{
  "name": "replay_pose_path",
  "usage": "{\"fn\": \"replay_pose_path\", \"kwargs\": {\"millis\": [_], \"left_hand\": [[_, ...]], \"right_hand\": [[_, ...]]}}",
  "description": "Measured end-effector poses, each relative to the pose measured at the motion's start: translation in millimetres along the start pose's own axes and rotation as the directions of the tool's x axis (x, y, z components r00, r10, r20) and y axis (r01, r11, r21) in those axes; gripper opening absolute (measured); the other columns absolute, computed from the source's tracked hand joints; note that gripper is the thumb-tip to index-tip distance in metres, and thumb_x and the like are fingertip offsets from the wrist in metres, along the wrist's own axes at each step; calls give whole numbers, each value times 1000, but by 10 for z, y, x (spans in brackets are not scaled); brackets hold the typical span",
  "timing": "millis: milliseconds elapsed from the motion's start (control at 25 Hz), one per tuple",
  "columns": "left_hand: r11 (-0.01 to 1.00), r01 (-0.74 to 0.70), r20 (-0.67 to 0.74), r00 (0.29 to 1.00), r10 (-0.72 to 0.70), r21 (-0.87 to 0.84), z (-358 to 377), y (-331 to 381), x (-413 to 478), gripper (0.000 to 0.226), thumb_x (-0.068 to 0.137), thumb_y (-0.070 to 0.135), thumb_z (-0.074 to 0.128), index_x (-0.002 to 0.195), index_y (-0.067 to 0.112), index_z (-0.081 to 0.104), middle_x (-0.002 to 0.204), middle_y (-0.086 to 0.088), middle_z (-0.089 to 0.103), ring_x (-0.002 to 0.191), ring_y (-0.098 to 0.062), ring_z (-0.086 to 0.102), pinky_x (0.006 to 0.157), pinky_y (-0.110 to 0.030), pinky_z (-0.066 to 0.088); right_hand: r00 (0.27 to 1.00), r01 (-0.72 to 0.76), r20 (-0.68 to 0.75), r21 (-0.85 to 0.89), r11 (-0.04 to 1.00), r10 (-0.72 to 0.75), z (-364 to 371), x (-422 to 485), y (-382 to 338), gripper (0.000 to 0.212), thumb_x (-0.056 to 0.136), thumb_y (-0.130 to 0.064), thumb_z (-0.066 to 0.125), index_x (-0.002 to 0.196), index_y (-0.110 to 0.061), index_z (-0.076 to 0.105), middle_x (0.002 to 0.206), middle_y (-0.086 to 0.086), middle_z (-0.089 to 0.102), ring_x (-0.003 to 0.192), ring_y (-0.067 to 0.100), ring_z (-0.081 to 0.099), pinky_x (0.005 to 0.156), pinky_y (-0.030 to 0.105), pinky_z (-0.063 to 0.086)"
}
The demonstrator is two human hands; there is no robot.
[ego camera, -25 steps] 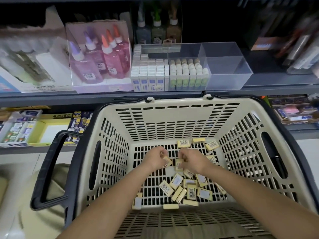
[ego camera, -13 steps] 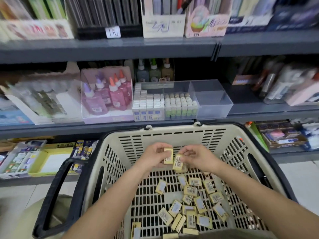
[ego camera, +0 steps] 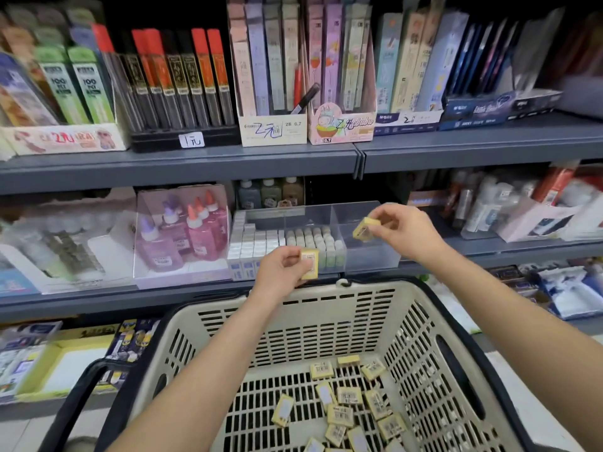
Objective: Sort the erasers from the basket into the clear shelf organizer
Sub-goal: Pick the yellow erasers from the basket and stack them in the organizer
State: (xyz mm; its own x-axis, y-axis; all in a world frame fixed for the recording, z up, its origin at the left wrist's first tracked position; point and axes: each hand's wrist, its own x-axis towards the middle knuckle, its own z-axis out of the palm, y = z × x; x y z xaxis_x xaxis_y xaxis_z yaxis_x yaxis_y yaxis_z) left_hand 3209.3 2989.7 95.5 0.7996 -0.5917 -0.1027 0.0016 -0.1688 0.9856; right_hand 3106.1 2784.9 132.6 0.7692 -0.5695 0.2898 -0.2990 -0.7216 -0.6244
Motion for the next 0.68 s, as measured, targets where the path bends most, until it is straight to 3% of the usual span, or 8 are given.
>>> {"fn": "replay_pose_path", "kwargs": {"millis": [160,280,400,480,560,680], "left_hand": [[997,-18,7,1000,18,78,15,-96,100,22,85,10,65,106,15,62,94,4,62,90,-13,61,71,-21,52],[995,-5,12,1000,4,103,49,-112,175,25,84,10,66,109,12,63,102,-2,66,98,-18,62,86,-32,53],[992,-3,30,1000,-1,128,130,-77,224,30,85,7,64,115,8,61,106,-4,64,102,-19,61,93,-38,51],[993,9,38,999,-13,119,207,-64,235,31,84,5,64,115,6,60,107,-5,64,103,-19,61,94,-38,50],[995,21,39,999,-25,102,278,-55,235,26,84,6,65,110,8,60,109,-7,64,103,-20,61,94,-36,50],[997,-16,64,998,11,80,390,-15,238,20,83,5,65,101,13,61,105,-7,66,100,-20,63,92,-35,51]], "right_hand": [[983,48,185,-205,978,-9,171,220,125,10,84,-24,66,93,-19,69,90,0,67,82,14,59,76,24,44],[915,91,402,-263,960,24,322,258,188,20,92,-23,56,105,-14,69,108,3,68,100,18,61,88,26,43],[858,130,512,-287,949,38,342,255,208,30,99,-23,42,117,-12,63,122,2,63,113,19,55,95,27,38],[859,163,511,-323,932,27,317,240,199,32,99,-26,41,122,-15,60,126,1,61,116,20,54,98,29,38],[919,166,393,-291,942,-40,285,183,141,31,96,-32,45,119,-19,61,120,-1,64,111,18,57,95,33,43],[932,162,331,-18,987,-147,268,18,-24,23,90,-34,56,107,-23,68,91,-11,68,86,7,62,79,22,47]]}}
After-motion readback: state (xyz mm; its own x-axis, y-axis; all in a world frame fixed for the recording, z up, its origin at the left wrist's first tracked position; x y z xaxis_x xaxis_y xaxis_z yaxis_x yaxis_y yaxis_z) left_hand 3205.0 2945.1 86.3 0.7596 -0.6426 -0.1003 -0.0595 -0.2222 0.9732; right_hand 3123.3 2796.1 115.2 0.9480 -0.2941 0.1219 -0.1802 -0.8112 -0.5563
